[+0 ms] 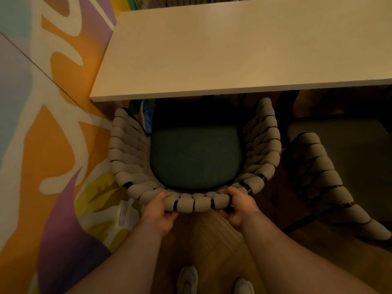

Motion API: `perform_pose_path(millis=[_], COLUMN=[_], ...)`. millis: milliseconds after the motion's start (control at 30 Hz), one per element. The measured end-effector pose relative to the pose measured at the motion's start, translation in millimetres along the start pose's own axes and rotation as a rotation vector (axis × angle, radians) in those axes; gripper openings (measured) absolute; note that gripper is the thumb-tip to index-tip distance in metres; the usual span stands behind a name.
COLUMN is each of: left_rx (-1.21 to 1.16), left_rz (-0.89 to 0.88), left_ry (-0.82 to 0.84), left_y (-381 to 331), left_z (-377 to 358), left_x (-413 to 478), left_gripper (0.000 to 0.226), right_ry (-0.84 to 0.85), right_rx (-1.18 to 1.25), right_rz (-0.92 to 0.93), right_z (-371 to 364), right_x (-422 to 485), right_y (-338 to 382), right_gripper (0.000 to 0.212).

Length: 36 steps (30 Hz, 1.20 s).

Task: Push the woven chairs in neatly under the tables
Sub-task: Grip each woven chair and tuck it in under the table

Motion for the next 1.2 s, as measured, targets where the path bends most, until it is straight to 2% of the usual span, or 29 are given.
perform_pose_path(millis=[100,233,367,500,533,567,600,633,667,700,733,767,800,833,900,1033,1200], left_rx=[0.033,0.037,0.051,0.174,0.253,0.383,0.573,0.791,1.033,1.269,1.460,1.627,1.771,1.924,2.134,2.056,2.016], left_rz=[-0.003,0.023,0.021,-0.041,-0.093,-0.188,-0.335,-0.542,-0.787,-1.052,-1.243,-1.297,-1.259,-1.182,-1.111,-1.129,-1.117], left_ry=[0.005,0.022,0.045,0.003,-0.027,-0.102,-0.206,-0.290,-0.330,-0.330,-0.249,-0.115,0.013,0.098,0.158,0.201,0.186], left_y=[-5,-5,-4,-5,-8,-14,-25,-39,-51,-58,-59,-57,-51,-44,-38,-45,-59], left_z=[2,1,0,6,8,15,21,24,20,13,3,-5,-10,-11,-16,-29,-31], left_x=[1,0,1,5,5,6,3,-3,-14,-27,-39,-44,-41,-33,-26,-26,-20], left_gripper=[0.063,0.054,0.051,0.050,0.061,0.086,0.115,0.134,0.138,0.131,0.123,0.118,0.116,0.113,0.102,0.069,0.063], right_ry=[-0.010,-0.043,-0.010,-0.050,-0.124,-0.236,-0.369,-0.485,-0.561,-0.592,-0.558,-0.462,-0.337,-0.226,-0.111,-0.111,-0.114], right_rx=[-0.003,0.030,0.029,-0.067,-0.175,-0.347,-0.536,-0.711,-0.858,-0.995,-1.139,-1.306,-1.476,-1.632,-1.840,-1.903,-1.883], right_rz=[0.004,0.014,0.022,0.069,0.128,0.211,0.328,0.486,0.677,0.887,1.064,1.162,1.178,1.118,0.952,0.915,0.915], right_z=[-4,-5,-7,-3,2,10,17,20,18,12,3,-6,-14,-19,-23,-34,-47], right_x=[2,2,5,-7,-12,-16,-22,-31,-44,-58,-70,-75,-75,-68,-59,-58,-60], right_y=[0,1,-1,5,9,15,22,29,36,41,42,41,37,32,27,29,33], right_gripper=[0.047,0.036,0.043,0.029,0.029,0.042,0.066,0.091,0.106,0.110,0.107,0.100,0.092,0.087,0.092,0.094,0.090])
Point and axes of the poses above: each hand's wrist, its own x-axis towards the middle knuckle, its own z-axis out of the back of the hand, y = z × x, the point moved 6 cm from there along x, towards the middle knuckle, and after that the axes turned 2 degrees about -y, right-handed, at the moved point
